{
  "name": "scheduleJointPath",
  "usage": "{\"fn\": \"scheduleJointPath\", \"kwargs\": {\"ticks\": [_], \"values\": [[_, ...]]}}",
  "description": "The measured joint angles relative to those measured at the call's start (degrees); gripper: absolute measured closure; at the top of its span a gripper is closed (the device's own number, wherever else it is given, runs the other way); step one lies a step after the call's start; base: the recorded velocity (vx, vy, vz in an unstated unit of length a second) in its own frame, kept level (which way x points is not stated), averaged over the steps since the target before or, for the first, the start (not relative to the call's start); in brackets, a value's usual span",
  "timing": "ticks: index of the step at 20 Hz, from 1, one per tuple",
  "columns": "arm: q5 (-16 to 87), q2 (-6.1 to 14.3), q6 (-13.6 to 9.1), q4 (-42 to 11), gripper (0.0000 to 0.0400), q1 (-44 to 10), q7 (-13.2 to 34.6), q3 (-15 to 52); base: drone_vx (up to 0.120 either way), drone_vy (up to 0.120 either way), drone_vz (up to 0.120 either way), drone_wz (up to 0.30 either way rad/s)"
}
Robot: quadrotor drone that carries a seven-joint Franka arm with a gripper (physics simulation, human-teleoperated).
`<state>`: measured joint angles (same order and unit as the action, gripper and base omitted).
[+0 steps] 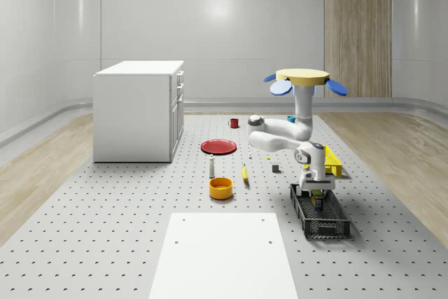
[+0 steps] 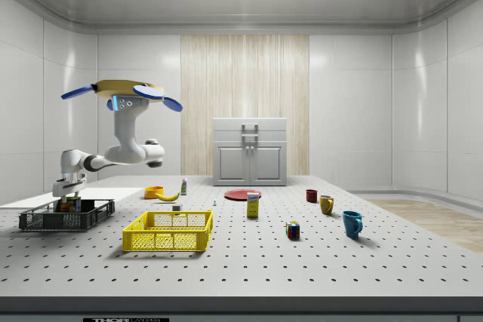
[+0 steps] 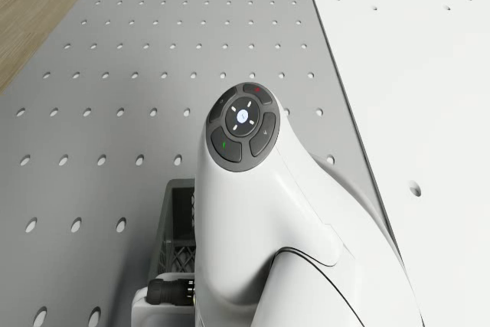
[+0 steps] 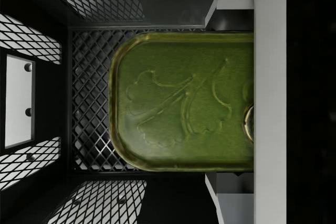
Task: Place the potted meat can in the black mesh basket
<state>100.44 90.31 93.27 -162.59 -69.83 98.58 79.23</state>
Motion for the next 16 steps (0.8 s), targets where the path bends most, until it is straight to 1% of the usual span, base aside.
{"fn": "scheduleJointPath", "kwargs": {"ticks": [4,7,9,12,16], "values": [[2.34,0.04,0.89,0.48,0.0108,-0.34,-0.20,-2.50,0.000,0.000,0.000,0.000],[3.42,0.00,1.38,0.76,0.0056,-0.53,-0.43,-3.78,0.000,0.000,0.000,0.000],[3.19,-0.05,1.31,0.72,0.0034,-0.47,-0.59,-3.59,0.000,0.000,0.000,0.000],[1.75,-0.12,0.78,0.40,0.0016,-0.21,-0.76,-2.11,0.000,0.000,0.000,0.000],[0.44,-0.14,0.33,0.15,0.0007,-0.01,-0.87,-0.75,0.000,0.000,0.000,0.000]]}}
